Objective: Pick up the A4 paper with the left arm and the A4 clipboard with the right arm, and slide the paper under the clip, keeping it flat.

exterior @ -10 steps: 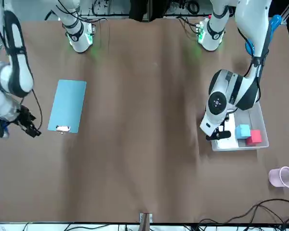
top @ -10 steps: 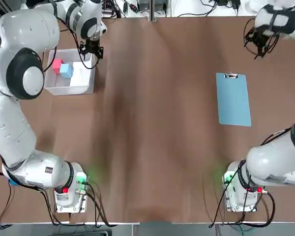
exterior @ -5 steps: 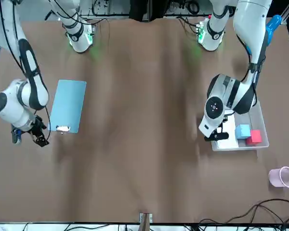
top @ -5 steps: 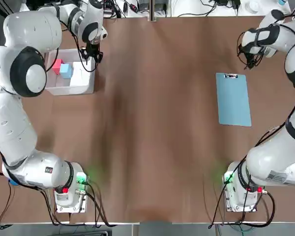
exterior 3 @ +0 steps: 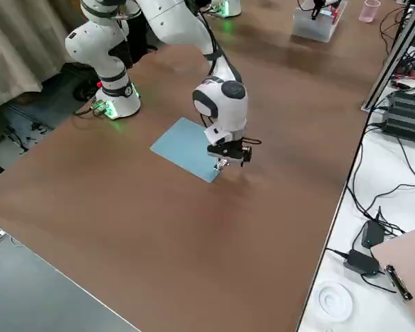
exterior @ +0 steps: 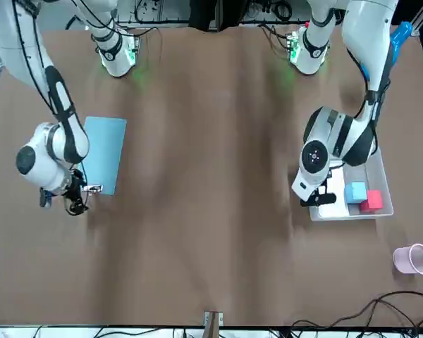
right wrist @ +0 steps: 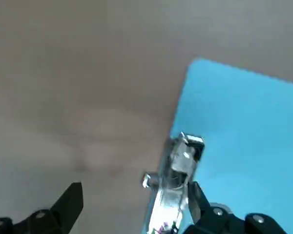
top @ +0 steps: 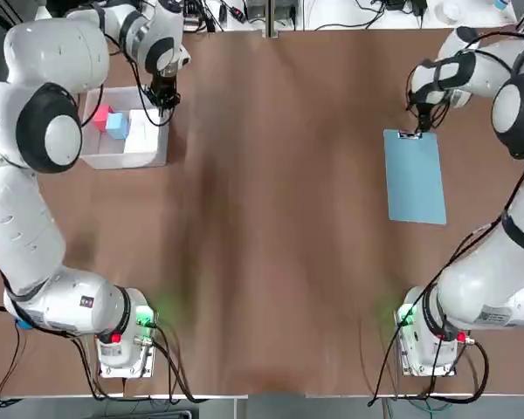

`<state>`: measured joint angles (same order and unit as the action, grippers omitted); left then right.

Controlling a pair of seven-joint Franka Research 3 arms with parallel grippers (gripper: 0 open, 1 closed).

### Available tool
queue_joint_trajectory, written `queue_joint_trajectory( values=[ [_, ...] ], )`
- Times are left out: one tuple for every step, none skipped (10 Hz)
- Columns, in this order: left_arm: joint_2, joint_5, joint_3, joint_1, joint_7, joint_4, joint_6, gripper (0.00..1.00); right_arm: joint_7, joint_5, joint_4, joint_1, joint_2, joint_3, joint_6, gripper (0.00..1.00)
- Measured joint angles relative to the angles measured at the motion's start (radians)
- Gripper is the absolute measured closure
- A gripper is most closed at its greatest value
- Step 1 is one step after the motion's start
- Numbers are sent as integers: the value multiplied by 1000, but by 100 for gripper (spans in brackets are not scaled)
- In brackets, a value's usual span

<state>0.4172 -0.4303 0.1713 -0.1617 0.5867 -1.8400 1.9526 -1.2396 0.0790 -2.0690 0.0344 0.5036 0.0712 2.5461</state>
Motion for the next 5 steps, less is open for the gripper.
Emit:
queue_joint_trajectory(
  values=[
    [-22,0,0,0,0,8,-24,99,-21,0,-6,-4,0,0,-28,7],
    [-54,0,0,1,-1,25,-58,99,-28,0,-9,-4,0,3,-51,9],
    [-85,2,0,2,-4,58,-108,99,-29,0,-9,-2,-1,7,-70,9],
    [-107,27,0,3,-7,117,-175,99,-32,0,-9,-2,-5,8,-81,11],
    [-117,56,-1,5,-10,188,-244,99,-34,0,-8,-2,-6,9,-83,13]
  ],
)
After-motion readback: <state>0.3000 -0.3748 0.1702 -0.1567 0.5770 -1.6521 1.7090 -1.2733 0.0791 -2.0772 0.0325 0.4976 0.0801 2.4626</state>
